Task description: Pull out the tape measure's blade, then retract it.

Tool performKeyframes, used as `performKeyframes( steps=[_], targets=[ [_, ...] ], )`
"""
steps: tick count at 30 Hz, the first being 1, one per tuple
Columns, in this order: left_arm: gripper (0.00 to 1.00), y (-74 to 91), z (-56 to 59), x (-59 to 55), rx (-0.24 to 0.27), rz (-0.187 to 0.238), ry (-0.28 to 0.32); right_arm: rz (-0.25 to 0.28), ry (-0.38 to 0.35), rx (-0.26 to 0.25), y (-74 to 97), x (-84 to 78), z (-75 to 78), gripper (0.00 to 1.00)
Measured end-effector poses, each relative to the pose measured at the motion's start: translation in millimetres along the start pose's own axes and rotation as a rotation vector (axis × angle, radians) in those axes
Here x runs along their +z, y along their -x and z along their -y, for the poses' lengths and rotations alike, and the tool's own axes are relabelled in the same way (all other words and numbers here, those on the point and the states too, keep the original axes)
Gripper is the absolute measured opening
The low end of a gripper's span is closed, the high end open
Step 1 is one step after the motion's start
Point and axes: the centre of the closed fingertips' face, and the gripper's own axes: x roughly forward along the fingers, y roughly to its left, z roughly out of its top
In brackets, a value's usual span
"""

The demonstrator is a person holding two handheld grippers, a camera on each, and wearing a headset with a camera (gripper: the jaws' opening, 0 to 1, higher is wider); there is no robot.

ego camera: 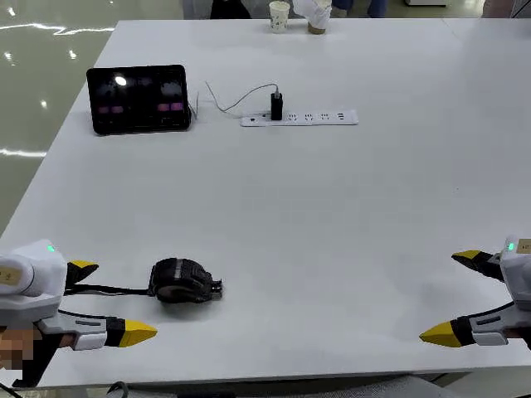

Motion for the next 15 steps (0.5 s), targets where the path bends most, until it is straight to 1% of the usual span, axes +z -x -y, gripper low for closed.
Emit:
performKeyframes(
  steps=[2,4,5,7,8,15],
  targets=[
    [0.99,0.5,-0.8,0.4,0.004,0.002,-0.007,-0.001,0.0,-0.002,0.5,-0.5,1.1,0.99],
    [0.99,1.1,-0.5,-0.8,0.0,-0.005,-0.006,0.001,0.0,0.001,0.4,0.2,0.5,0.99],
    [0.99,1.7,-2.5,0.7,0.012,0.001,-0.021,0.001,0.0,0.003,0.1,0.9,0.1,0.99],
    [0.99,2.8,-2.5,0.4,0.01,-0.002,-0.012,0.002,0.001,0.006,-0.3,1.6,-0.4,0.99],
    [0.99,3.5,-4.2,1.0,0.018,0.001,-0.017,0.003,0.001,0.008,-0.6,2.2,-0.4,0.99],
    [0.99,5.3,-8.1,0.3,0.031,-0.001,-0.024,0.011,0.002,0.007,-1.1,6.2,0.4,0.99]
  ],
)
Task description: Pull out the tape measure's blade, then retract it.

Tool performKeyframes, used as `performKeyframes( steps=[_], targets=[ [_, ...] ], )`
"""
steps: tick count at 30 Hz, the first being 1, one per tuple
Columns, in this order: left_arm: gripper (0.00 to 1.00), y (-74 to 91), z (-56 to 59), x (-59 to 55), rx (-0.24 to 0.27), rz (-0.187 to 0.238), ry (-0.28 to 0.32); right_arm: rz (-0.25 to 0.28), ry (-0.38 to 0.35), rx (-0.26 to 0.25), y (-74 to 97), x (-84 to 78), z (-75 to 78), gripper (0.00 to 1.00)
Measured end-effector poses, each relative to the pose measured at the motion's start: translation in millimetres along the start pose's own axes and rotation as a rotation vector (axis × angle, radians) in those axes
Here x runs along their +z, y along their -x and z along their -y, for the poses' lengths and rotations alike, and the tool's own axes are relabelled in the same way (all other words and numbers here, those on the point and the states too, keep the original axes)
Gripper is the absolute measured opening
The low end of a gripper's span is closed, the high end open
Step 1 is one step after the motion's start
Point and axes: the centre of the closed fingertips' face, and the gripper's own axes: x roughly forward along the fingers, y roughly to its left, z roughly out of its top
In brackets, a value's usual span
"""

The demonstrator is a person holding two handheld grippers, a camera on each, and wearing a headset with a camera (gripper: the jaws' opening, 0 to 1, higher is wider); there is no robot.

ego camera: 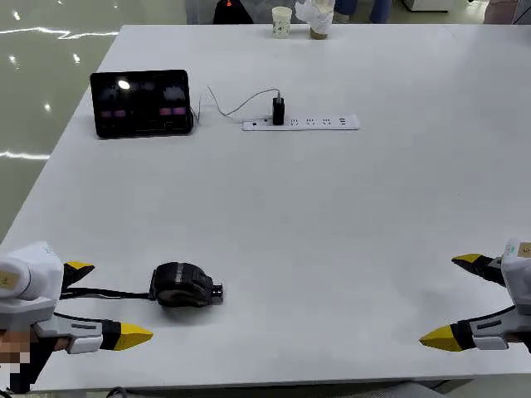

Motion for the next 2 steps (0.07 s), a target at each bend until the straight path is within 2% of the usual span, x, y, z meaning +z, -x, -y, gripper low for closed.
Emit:
performKeyframes(
  steps=[2],
  targets=[
    [0.99,0.4,-0.2,0.1,0.001,0.0,0.002,-0.001,0.0,0.0,0.1,-0.1,0.5,0.99]
  ],
)
